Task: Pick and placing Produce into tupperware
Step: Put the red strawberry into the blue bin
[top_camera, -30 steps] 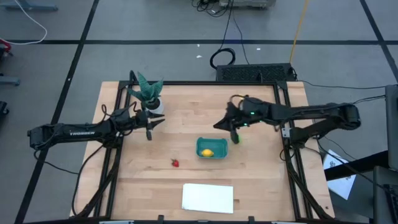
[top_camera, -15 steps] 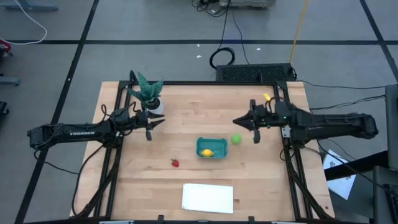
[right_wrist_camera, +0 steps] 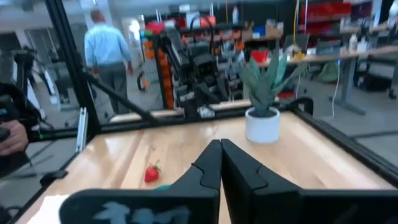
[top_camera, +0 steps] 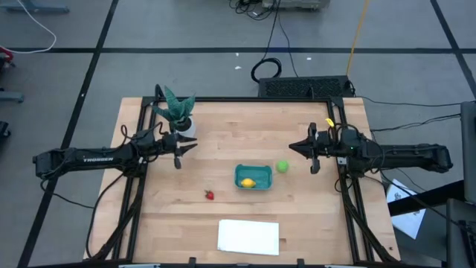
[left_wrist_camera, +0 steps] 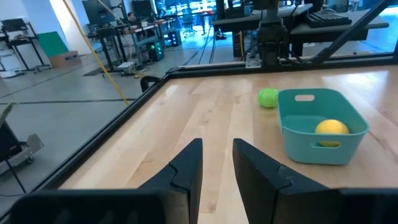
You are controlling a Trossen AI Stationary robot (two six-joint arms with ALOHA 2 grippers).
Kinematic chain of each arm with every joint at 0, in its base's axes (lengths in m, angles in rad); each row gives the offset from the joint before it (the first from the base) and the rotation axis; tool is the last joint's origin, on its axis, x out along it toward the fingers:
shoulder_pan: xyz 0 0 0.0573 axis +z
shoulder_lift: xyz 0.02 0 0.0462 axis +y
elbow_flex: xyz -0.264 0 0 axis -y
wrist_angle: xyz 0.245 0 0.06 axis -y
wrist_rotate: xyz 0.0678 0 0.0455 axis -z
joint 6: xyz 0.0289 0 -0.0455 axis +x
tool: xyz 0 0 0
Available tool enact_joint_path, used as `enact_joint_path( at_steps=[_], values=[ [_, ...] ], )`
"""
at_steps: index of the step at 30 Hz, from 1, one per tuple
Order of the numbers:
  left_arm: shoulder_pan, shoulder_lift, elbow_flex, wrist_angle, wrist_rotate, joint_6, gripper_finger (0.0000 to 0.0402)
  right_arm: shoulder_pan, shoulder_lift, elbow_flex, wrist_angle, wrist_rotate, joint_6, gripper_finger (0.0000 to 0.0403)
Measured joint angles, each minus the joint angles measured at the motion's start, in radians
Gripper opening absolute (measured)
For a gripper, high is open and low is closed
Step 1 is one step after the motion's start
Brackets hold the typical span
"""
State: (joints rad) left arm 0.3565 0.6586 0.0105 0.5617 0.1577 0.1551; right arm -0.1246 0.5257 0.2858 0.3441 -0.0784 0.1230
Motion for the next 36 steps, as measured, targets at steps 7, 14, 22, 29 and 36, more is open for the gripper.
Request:
enact_joint_path(
  at_steps=[7, 14, 22, 29, 36],
  values=[
    [0.0, 0.0, 0.0, -0.012, 0.0, 0.003, 0.0093, -0.008, -0.024, -0.111, 0.123, 0.005, -0.011, 0.0],
    [0.0, 0.0, 0.0, -0.012, -0.005, -0.002, 0.0093, -0.038, -0.024, -0.143, 0.148, 0.007, -0.035, 0.0],
    [0.0, 0.0, 0.0, -0.012, -0.009, 0.01, 0.0093, -0.047, -0.024, -0.158, 0.168, 0.005, -0.059, 0.0],
    [-0.008, 0.0, 0.006, -0.043, -0.011, -0.011, 0.0093, -0.047, -0.024, -0.158, 0.168, 0.001, -0.057, 0.0],
    [-0.056, 0.002, 0.164, -0.393, -0.005, 0.006, 0.0093, -0.047, -0.023, -0.158, 0.147, 0.0, -0.057, 0.0]
  ],
)
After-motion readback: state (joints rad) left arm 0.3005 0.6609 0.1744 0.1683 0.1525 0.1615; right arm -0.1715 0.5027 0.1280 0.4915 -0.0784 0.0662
